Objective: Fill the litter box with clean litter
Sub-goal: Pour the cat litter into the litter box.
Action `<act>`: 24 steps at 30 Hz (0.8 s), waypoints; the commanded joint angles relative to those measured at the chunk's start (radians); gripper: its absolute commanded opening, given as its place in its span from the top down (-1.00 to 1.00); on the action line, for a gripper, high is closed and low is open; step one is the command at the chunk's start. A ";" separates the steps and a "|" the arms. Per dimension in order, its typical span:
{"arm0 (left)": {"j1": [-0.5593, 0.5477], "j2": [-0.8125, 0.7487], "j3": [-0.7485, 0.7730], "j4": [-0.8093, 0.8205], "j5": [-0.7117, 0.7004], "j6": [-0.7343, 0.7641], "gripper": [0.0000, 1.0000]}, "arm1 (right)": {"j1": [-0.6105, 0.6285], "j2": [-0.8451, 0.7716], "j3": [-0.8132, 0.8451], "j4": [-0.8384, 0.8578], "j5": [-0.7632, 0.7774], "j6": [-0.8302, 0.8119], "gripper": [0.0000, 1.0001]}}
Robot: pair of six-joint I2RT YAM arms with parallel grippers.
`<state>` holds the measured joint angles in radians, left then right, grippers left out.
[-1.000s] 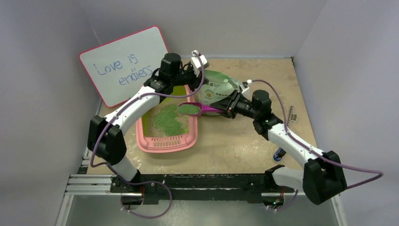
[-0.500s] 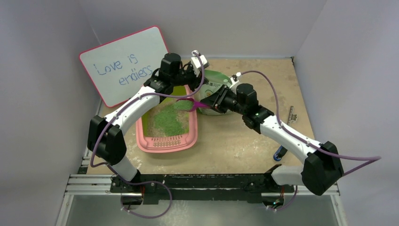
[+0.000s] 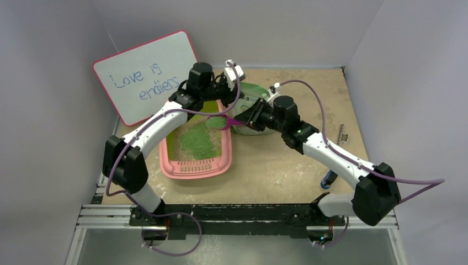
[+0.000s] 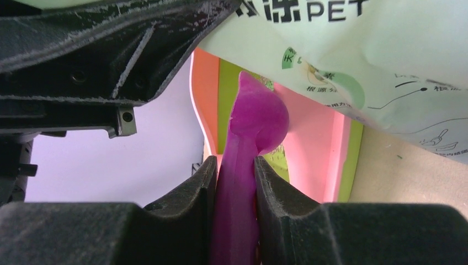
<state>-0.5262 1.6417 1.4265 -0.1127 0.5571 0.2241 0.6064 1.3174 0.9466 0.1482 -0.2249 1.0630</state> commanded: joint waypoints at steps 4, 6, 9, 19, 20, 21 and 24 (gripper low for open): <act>-0.003 -0.051 0.028 0.067 -0.008 0.022 1.00 | 0.072 -0.009 0.085 -0.059 0.039 -0.094 1.00; -0.003 -0.052 0.025 0.068 -0.008 0.020 1.00 | 0.101 0.000 0.099 -0.099 0.081 -0.121 1.00; -0.002 -0.056 0.023 0.071 -0.005 0.019 1.00 | 0.119 0.012 0.145 -0.144 0.135 -0.163 1.00; -0.002 -0.060 0.023 0.071 -0.008 0.021 1.00 | 0.158 0.094 0.278 -0.288 0.180 -0.301 1.00; -0.001 -0.061 0.022 0.071 -0.008 0.022 1.00 | 0.166 0.101 0.289 -0.301 0.182 -0.311 1.00; -0.003 -0.062 0.022 0.068 -0.008 0.024 1.00 | 0.173 0.106 0.297 -0.313 0.191 -0.319 1.00; -0.002 -0.065 0.020 0.062 -0.011 0.030 1.00 | 0.191 0.102 0.302 -0.331 0.218 -0.336 1.00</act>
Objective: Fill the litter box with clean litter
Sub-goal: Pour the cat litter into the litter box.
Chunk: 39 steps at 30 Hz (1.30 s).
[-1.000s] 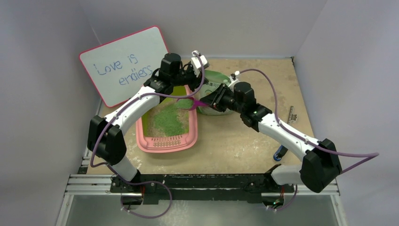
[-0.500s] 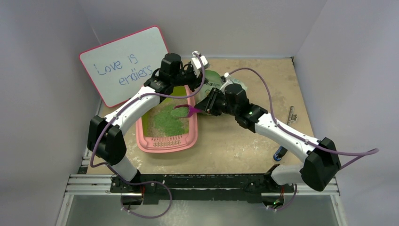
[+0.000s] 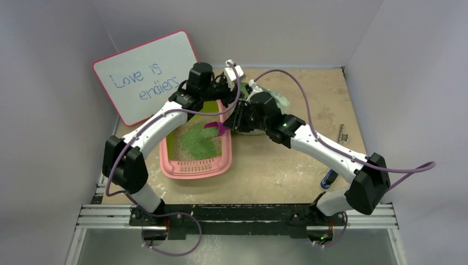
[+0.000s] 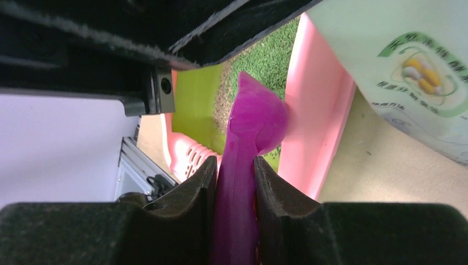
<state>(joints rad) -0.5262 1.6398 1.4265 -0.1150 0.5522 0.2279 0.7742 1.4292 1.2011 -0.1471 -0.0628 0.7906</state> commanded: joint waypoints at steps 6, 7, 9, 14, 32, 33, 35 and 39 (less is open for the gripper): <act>-0.002 -0.064 0.019 0.059 -0.016 0.033 1.00 | 0.032 -0.059 0.012 -0.031 0.158 -0.100 1.00; -0.002 -0.064 0.018 0.062 -0.017 0.033 1.00 | 0.032 -0.060 0.012 -0.031 0.133 -0.109 1.00; -0.003 -0.060 0.017 0.064 -0.015 0.027 1.00 | 0.033 -0.046 0.035 -0.037 0.115 -0.141 1.00; -0.002 -0.060 0.009 0.078 -0.017 0.019 1.00 | 0.033 -0.025 0.057 -0.032 0.078 -0.189 1.00; -0.003 -0.055 0.010 0.083 -0.028 0.025 1.00 | -0.291 -0.224 -0.120 0.101 -0.659 0.086 1.00; -0.003 -0.053 0.009 0.086 -0.028 0.024 1.00 | -0.314 -0.243 -0.146 0.136 -0.699 0.119 1.00; -0.003 -0.049 0.011 0.090 -0.026 0.018 1.00 | -0.374 -0.268 -0.194 0.215 -0.791 0.188 1.00; -0.002 -0.051 0.011 0.082 -0.029 0.022 1.00 | -0.451 -0.310 -0.214 0.167 -0.863 0.182 1.00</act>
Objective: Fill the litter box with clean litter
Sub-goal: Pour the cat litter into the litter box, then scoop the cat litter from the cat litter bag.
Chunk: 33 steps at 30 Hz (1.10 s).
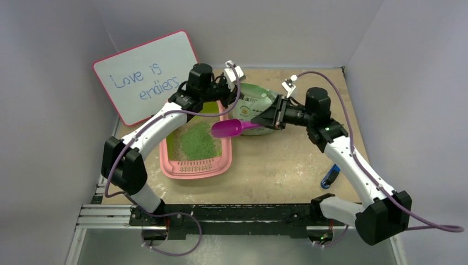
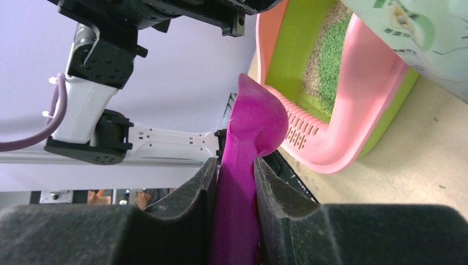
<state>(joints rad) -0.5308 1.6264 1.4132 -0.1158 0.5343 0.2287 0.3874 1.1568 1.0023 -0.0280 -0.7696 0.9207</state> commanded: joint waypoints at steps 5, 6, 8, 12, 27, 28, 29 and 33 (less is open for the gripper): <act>0.002 -0.038 0.020 0.079 -0.008 0.020 1.00 | -0.152 -0.101 -0.022 -0.019 -0.203 0.009 1.00; 0.002 -0.038 0.018 0.075 -0.009 0.021 1.00 | -0.177 -0.112 -0.026 -0.028 -0.211 0.005 1.00; 0.002 -0.041 0.012 0.074 -0.015 0.024 1.00 | -0.235 -0.134 -0.031 -0.070 -0.218 -0.012 1.00; 0.002 -0.042 0.011 0.080 -0.010 0.023 1.00 | -0.351 -0.187 -0.030 -0.078 -0.264 0.004 1.00; 0.002 -0.037 0.019 0.077 -0.007 0.026 1.00 | -0.694 -0.182 0.270 -0.583 -0.204 -0.339 1.00; 0.002 -0.038 0.018 0.077 -0.006 0.026 1.00 | -0.695 -0.172 0.296 -0.599 -0.182 -0.359 1.00; 0.002 -0.041 0.018 0.076 -0.005 0.026 1.00 | -0.695 -0.166 0.318 -0.606 -0.157 -0.368 1.00; 0.002 -0.041 0.011 0.076 0.003 0.023 1.00 | -0.696 -0.121 0.403 -0.664 -0.066 -0.422 1.00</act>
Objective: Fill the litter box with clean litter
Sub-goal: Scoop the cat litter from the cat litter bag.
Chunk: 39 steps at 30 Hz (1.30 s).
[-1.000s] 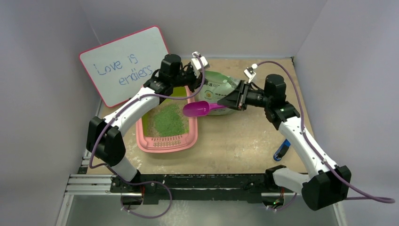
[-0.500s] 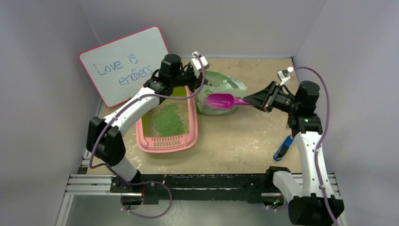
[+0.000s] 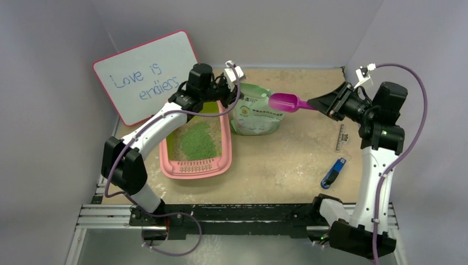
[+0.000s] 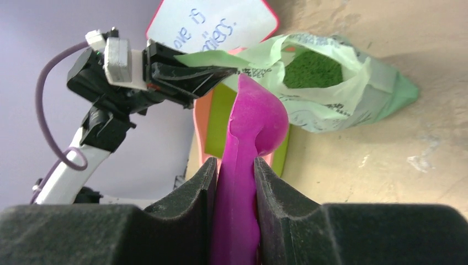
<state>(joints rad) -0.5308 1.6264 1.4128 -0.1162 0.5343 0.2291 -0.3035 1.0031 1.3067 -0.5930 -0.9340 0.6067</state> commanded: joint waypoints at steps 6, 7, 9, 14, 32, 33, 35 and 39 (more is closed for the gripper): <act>0.002 -0.052 -0.001 0.099 0.030 0.006 1.00 | -0.005 0.071 0.106 -0.152 0.201 -0.186 1.00; 0.002 -0.050 0.000 0.101 0.041 0.000 1.00 | -0.005 0.078 0.099 -0.158 0.213 -0.200 1.00; 0.002 -0.047 0.000 0.101 0.068 -0.009 1.00 | -0.004 0.084 0.093 -0.157 0.224 -0.220 1.00; 0.002 -0.046 -0.001 0.136 0.071 -0.016 1.00 | -0.004 0.094 0.103 -0.113 0.239 -0.210 1.00; 0.002 -0.053 -0.003 0.132 0.078 -0.005 1.00 | 0.199 0.317 0.188 -0.165 0.270 -0.284 1.00; 0.003 -0.055 -0.002 0.130 0.081 -0.005 1.00 | 0.211 0.328 0.181 -0.169 0.291 -0.289 1.00; 0.002 -0.057 -0.002 0.130 0.081 -0.002 1.00 | 0.233 0.345 0.182 -0.173 0.358 -0.293 1.00; 0.002 -0.057 -0.002 0.130 0.091 -0.002 1.00 | 0.258 0.400 0.230 -0.196 0.338 -0.319 1.00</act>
<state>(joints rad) -0.5308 1.6245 1.3945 -0.0856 0.5964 0.2203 -0.0677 1.3708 1.4620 -0.7231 -0.6209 0.3420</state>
